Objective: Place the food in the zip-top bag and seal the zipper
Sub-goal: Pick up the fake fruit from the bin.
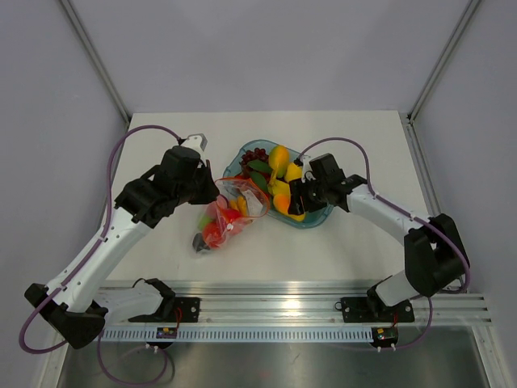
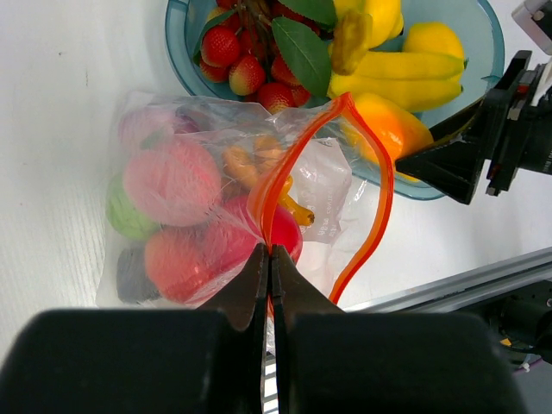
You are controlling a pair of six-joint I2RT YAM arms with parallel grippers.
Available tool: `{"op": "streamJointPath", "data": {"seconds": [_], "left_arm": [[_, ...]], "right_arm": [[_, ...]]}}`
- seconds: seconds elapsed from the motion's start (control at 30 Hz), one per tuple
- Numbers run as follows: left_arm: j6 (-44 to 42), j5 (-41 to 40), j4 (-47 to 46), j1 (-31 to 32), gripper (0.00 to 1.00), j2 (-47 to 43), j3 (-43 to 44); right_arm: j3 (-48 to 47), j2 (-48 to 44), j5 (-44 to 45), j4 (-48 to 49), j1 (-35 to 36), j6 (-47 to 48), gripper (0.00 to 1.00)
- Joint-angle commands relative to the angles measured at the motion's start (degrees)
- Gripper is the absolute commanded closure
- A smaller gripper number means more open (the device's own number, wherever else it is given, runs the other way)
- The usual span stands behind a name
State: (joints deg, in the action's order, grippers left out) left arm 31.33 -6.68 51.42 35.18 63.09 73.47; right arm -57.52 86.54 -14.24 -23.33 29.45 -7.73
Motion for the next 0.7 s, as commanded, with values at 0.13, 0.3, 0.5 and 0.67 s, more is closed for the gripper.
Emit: {"op": "streamJointPath", "data": {"seconds": [0.13,0.3,0.5,0.67], "left_arm": [[-0.40,-0.53,-2.20,-0.20,1.00,-0.25,0.97],[-0.40,-0.09,-2.46,-0.20,1.00,-0.16,0.88],[-0.31,0.17,-2.90,-0.20,1.00,0.10,0.62],[-0.13,0.61,-3.17,-0.20,1.00,0.45,0.53]], "right_arm": [[-2.60,-6.55,5.45,-5.93,-0.18,-0.36,0.66],[-5.93,-11.38,6.42,-8.83,-0.18,-0.97,0.65],[-11.38,-14.65,-0.25,-11.21,0.16,-1.85,0.66],[-16.92,-12.99,0.08,-12.26,8.14,-1.85,0.65]]}}
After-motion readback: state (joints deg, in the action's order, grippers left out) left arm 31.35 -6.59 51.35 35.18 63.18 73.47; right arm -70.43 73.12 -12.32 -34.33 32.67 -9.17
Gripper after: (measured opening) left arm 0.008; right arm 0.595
